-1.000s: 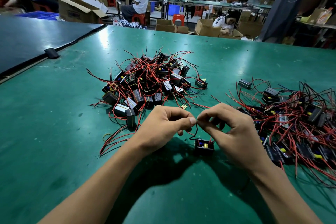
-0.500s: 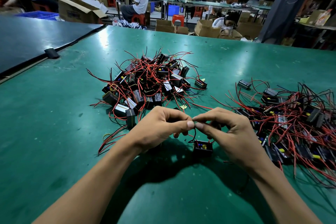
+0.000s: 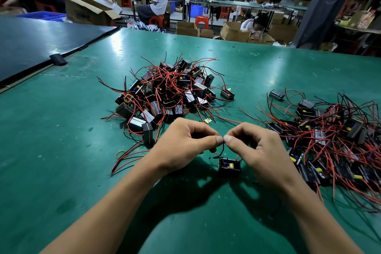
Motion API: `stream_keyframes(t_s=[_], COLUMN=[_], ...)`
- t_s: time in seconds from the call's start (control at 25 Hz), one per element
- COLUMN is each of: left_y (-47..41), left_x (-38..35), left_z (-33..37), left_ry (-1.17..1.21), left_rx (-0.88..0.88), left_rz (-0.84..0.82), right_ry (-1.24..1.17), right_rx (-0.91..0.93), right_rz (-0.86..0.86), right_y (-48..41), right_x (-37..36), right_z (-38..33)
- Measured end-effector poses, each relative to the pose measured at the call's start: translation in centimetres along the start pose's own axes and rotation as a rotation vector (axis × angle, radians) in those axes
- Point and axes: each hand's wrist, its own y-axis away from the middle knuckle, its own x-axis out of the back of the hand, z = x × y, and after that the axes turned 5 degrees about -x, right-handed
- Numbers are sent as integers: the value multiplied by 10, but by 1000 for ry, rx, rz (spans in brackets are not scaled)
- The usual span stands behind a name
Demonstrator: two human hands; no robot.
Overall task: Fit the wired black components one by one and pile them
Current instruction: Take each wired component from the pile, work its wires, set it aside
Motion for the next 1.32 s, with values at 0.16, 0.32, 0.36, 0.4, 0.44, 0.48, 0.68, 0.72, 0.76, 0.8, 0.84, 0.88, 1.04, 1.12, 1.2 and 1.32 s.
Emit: stream_keyframes(t_s=[0.16,0.32,0.36,0.4,0.44,0.48,0.68,0.72,0.76,0.8,0.84,0.88,1.04,1.12,1.2,1.32], left_y=[4,3,3,2,1,0,-2,-2,-2,-2,-2,-3,-2,-2,-2,0], left_x=[-10,-12,-10,-8,-7,-5,0,2,3,5,7,8,6,0,-7,-13], left_z=[5,2,0,-1,-2,-4,-12,-12,-12,-12,-12,-12,-12,-12,-13,-15], left_ry=[-225,-307,-291,-267,-237,-201,-74,-65,-60,-60,-61,-58,-58,-136,-304,-575], left_rx=[-145,-221,-211,-190,-164,-137,-51,-46,-42,-39,-36,-32,-40,-119,-272,-457], left_rz=[81,106,112,115,114,106,8,-12,-31,-48,-62,-71,-55,15,119,185], right_ry=[-209,-350,-301,-203,-102,-29,155,177,197,217,238,262,357,267,59,-91], right_rx=[-287,-412,-349,-251,-149,-45,360,374,382,393,408,421,358,237,25,-248], right_rz=[-132,-178,-145,-88,-20,35,107,110,113,113,106,94,105,124,105,36], right_y=[-7,-8,-7,-6,-6,-5,-6,-6,-6,-6,-5,-5,-2,0,0,-5], right_x=[2,4,5,6,7,8,3,3,2,2,2,2,1,-4,-10,-12], right_z=[0,2,4,6,6,7,11,13,15,17,17,17,8,2,-1,0])
